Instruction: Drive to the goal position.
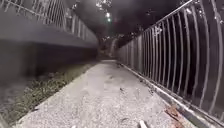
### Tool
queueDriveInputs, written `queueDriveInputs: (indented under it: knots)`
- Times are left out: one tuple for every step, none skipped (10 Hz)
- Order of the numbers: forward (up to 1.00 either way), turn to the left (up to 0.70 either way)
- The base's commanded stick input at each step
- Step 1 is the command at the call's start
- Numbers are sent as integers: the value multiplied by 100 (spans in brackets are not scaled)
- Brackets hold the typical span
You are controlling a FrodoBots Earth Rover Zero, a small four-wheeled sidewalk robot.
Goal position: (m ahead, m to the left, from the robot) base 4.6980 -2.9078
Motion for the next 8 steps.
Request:
queueDriveInputs:
  knots:
    - [100, 0]
    - [100, 0]
    - [100, 0]
    - [100, 0]
    - [100, 0]
    - [100, 0]
    - [100, 0]
    - [100, 0]
